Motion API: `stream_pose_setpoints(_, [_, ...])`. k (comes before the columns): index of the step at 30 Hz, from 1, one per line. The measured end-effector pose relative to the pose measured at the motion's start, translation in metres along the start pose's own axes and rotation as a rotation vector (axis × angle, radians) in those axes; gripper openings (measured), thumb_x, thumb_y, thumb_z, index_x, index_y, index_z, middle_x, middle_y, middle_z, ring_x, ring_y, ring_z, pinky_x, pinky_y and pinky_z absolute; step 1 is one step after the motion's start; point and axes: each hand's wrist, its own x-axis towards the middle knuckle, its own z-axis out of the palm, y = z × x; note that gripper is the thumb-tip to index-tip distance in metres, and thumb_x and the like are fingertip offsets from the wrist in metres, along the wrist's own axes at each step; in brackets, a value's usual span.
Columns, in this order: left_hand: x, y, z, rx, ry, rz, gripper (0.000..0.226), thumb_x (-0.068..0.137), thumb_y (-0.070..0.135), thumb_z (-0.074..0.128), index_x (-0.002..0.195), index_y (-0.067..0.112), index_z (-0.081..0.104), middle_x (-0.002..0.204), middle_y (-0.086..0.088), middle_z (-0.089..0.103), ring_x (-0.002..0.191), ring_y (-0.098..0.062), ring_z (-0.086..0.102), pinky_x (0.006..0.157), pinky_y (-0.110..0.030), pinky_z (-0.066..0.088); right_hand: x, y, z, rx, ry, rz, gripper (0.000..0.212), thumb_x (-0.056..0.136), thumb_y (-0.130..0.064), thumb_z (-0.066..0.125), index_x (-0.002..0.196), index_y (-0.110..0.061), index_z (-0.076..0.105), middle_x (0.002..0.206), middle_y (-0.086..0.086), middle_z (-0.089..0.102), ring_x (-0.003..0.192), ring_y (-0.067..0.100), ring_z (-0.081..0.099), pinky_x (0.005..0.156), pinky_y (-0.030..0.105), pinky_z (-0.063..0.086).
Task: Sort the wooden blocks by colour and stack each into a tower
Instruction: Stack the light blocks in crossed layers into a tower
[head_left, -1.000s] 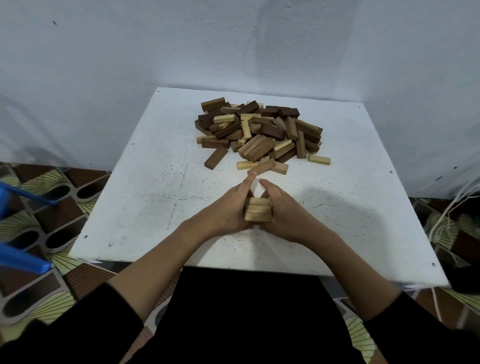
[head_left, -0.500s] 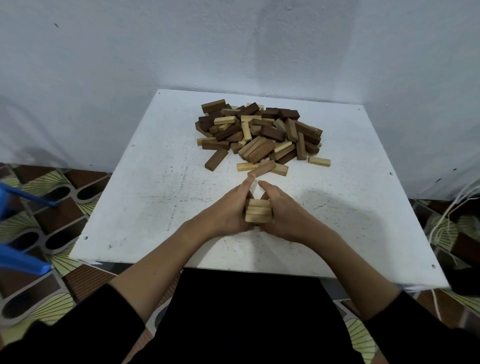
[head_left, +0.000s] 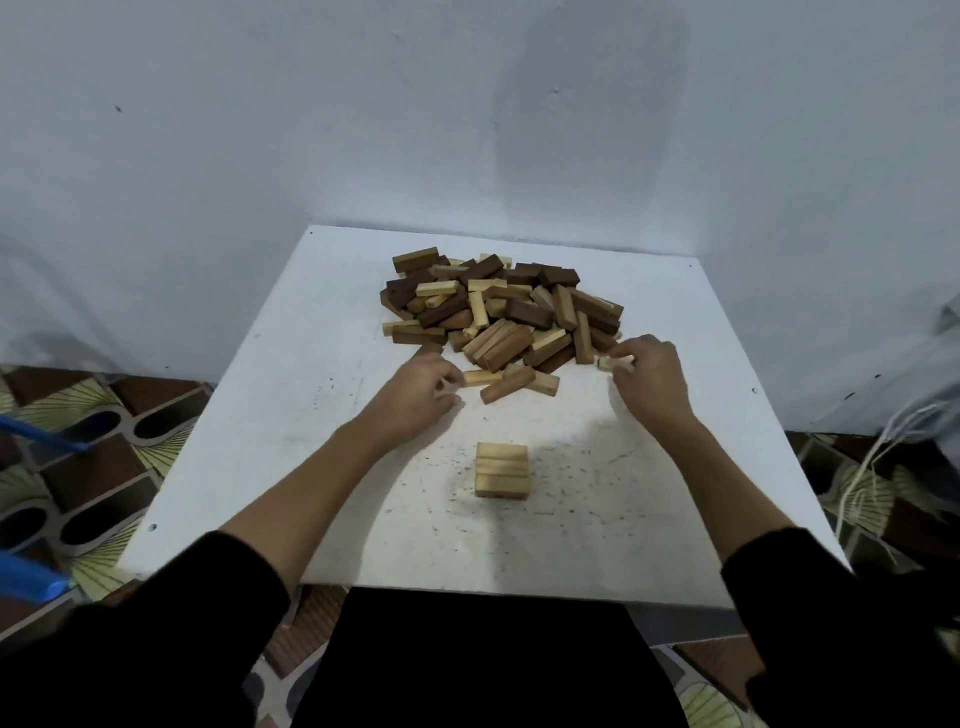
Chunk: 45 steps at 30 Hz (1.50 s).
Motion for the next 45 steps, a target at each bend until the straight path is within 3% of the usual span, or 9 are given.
stream_pose_setpoints(10, [0.032,0.010,0.023,0.380,0.124,0.045,0.026,0.087,0.023,0.063,0.109,0.010,0.067,0.116,-0.005,0.060,0.109,-0.022,0.050,0.077,-0.033,0.045,0.017,0.004,0.003,-0.345,-0.224,0.027,0.026,0.087,-0.012,0.058,0.111,-0.004,0.066,0.111,0.014,0.054,0.109,0.029,0.046,0.082,0.037,0.044])
stream_pose_setpoints(15, [0.030,0.008,0.025,0.242,0.114,-0.016,0.022,0.086,0.014,0.059,0.106,0.007,0.063,0.107,-0.007,0.058,0.101,-0.023,0.050,0.077,-0.036,0.047,0.020,-0.024,-0.012,0.015,-0.115,-0.025,0.013,0.082,-0.004,0.062,0.089,-0.008,0.052,0.092,0.006,0.052,0.083,0.020,0.047,0.063,0.025,0.036])
stream_pose_setpoints(19, [0.017,0.005,0.015,0.080,0.026,-0.115,0.018,0.079,0.016,0.062,0.095,0.008,0.064,0.095,-0.001,0.051,0.086,-0.018,0.051,0.069,-0.030,0.045,0.030,-0.066,-0.013,0.201,-0.213,-0.146,0.019,0.087,0.001,0.050,0.095,-0.012,0.039,0.081,-0.002,0.044,0.069,0.007,0.042,0.055,0.012,0.034])
stream_pose_setpoints(22, [0.007,-0.001,0.004,0.001,-0.003,-0.157,0.018,0.076,0.019,0.066,0.091,0.010,0.063,0.091,0.004,0.051,0.080,-0.016,0.053,0.062,-0.024,0.042,0.046,-0.097,0.003,0.111,-0.263,-0.253,0.024,0.089,-0.008,0.055,0.112,-0.015,0.051,0.107,0.000,0.050,0.097,0.016,0.052,0.085,0.029,0.045])
stream_pose_setpoints(25, [0.002,-0.009,-0.010,-0.012,0.040,-0.138,0.018,0.079,0.019,0.066,0.094,0.011,0.062,0.079,0.009,0.045,0.073,-0.010,0.047,0.057,-0.016,0.030,0.068,-0.129,0.028,-0.022,-0.302,-0.384,0.034,0.088,-0.018,0.061,0.122,-0.014,0.056,0.121,0.006,0.052,0.116,0.022,0.049,0.094,0.034,0.040])
stream_pose_setpoints(31, [-0.010,-0.026,-0.026,-0.054,0.114,-0.174,0.019,0.077,0.015,0.072,0.092,0.005,0.067,0.073,0.006,0.045,0.063,-0.005,0.041,0.055,-0.011,0.033,0.090,-0.173,0.060,-0.229,-0.286,-0.416,0.042,0.090,-0.024,0.056,0.130,-0.013,0.052,0.120,0.011,0.050,0.113,0.028,0.050,0.087,0.037,0.042])
stream_pose_setpoints(37, [-0.028,-0.040,-0.031,-0.106,0.212,-0.248,0.015,0.076,0.012,0.071,0.089,0.011,0.064,0.078,0.006,0.045,0.066,-0.006,0.043,0.058,-0.009,0.034,0.085,-0.185,0.065,-0.404,-0.210,-0.458,0.025,0.090,-0.011,0.052,0.113,-0.004,0.059,0.115,0.012,0.054,0.108,0.029,0.052,0.081,0.036,0.044])
stream_pose_setpoints(42, [-0.054,-0.044,-0.029,-0.170,0.327,-0.309,0.016,0.077,0.011,0.070,0.089,0.011,0.060,0.083,0.005,0.047,0.068,-0.006,0.045,0.060,-0.008,0.035,0.037,-0.192,0.047,-0.062,-0.213,-0.340,0.016,0.085,-0.021,0.061,0.094,-0.008,0.062,0.103,0.006,0.057,0.099,0.023,0.054,0.075,0.034,0.043])
stream_pose_setpoints(45, [-0.073,-0.046,-0.020,-0.163,0.360,-0.352,0.025,0.078,0.014,0.067,0.099,0.019,0.054,0.088,0.006,0.048,0.071,-0.005,0.047,0.057,-0.011,0.034,-0.022,-0.193,0.050,-0.039,-0.424,-0.352,0.020,0.084,-0.030,0.064,0.093,-0.012,0.064,0.099,0.002,0.059,0.091,0.018,0.056,0.076,0.035,0.048])
